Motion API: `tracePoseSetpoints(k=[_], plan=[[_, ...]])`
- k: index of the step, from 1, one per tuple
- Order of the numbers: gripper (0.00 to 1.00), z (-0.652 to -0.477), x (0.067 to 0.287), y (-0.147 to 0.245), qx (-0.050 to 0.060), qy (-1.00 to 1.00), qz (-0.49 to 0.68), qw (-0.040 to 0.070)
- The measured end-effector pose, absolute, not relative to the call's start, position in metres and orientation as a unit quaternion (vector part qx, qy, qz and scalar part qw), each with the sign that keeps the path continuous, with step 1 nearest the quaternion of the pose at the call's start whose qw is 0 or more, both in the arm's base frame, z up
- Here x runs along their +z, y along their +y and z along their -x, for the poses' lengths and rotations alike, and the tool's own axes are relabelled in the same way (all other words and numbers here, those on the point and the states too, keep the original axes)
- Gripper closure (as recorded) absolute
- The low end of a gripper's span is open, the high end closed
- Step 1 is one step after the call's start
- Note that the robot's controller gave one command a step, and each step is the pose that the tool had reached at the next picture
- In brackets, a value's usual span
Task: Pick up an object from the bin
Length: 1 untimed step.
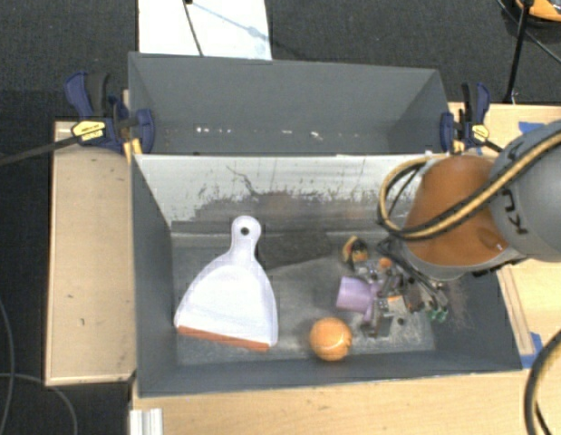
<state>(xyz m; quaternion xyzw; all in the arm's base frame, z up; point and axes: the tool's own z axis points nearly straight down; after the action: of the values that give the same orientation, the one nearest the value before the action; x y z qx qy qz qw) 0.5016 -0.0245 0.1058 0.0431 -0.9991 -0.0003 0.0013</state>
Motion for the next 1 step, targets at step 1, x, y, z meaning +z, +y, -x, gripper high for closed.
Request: tracePoseSetpoints(k=[1], plan=[[1.00, -0.5015, 0.1250, -0.0245, 0.000, -0.999, -0.043, 0.001]])
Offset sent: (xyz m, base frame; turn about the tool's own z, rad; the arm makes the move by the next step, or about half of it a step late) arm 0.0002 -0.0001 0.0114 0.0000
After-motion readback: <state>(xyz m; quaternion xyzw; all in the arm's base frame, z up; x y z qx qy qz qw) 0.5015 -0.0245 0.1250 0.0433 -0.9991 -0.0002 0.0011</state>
